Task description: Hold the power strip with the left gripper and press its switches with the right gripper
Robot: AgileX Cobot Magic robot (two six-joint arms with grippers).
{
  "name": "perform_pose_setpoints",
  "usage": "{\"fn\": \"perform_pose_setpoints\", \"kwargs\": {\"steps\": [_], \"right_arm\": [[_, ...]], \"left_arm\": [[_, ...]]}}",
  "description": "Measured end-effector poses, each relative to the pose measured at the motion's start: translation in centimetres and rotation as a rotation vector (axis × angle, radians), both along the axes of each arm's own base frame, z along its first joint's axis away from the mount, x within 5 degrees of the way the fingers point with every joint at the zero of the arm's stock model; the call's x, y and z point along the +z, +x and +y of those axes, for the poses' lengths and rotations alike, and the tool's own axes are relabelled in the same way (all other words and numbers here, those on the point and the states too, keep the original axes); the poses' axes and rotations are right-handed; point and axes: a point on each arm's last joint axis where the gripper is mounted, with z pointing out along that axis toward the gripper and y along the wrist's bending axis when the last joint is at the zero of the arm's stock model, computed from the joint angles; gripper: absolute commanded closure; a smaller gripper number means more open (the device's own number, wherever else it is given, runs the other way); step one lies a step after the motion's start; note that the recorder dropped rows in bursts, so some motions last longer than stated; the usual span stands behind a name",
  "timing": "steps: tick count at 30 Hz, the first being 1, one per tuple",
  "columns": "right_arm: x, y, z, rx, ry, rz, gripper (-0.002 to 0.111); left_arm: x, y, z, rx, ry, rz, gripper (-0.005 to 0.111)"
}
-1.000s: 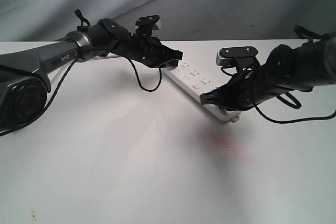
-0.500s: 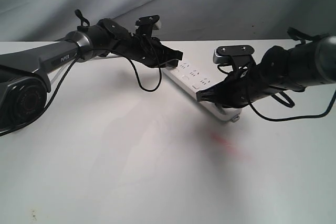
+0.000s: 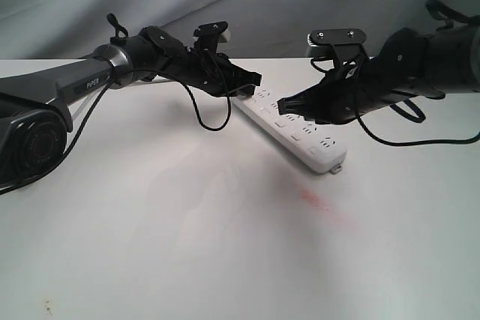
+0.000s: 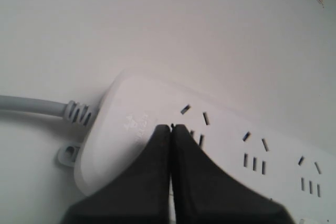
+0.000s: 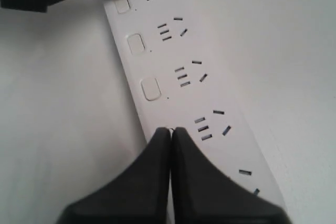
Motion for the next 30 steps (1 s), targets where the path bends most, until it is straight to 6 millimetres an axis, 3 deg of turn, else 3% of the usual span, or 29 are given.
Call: {"fn": "perform_pose_setpoints", "kwargs": {"steps": [17,30], "right_arm": [[-4.2,0.5,0.3,-0.045,-0.008,0.088,0.108],[-4.0,0.4,1.3,-0.073,0.035,0.058,0.108]], "left_arm": [[0.0,0.0,0.0,0.003,0.0,-0.003,0.106],[0.0,0.1,0.0,0.007,0.001,-0.006,0.106]]}}
